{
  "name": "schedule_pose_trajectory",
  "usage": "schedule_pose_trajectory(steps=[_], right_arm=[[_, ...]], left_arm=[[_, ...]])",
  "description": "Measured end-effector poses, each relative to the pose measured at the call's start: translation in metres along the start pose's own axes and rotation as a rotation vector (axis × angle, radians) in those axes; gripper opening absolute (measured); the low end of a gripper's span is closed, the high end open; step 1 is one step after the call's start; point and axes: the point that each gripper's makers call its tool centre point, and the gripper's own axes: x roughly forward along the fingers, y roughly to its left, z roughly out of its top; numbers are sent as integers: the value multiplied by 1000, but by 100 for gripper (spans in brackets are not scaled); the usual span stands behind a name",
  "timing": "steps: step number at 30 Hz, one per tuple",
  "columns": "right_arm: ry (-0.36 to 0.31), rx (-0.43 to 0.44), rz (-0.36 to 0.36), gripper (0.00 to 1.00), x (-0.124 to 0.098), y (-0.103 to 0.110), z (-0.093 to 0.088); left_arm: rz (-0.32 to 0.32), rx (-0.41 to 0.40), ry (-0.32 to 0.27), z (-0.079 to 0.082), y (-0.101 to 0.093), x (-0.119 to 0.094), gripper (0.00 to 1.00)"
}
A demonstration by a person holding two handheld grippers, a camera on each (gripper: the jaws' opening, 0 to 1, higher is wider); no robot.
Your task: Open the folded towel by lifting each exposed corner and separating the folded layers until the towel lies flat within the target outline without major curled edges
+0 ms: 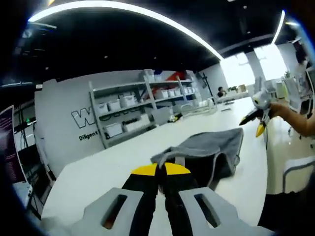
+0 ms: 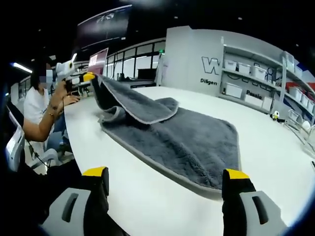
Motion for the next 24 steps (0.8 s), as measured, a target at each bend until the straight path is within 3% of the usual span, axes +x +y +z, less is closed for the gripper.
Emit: schedule_pose_trajectory(steps=[6, 10, 13, 24], right_arm=[[10, -5, -5, 97, -1, -1, -1], [16, -10, -7, 97, -1, -1, -1], [23, -11, -1, 98, -1, -1, -3], [36, -17, -1, 98, 3, 0, -5]], left_arm=[[50, -38, -63, 13, 20, -11, 2], [109, -16, -75, 20, 34, -20, 2], [129, -53, -77, 20, 44, -29, 2], [271, -58, -28, 1, 81, -68, 2]])
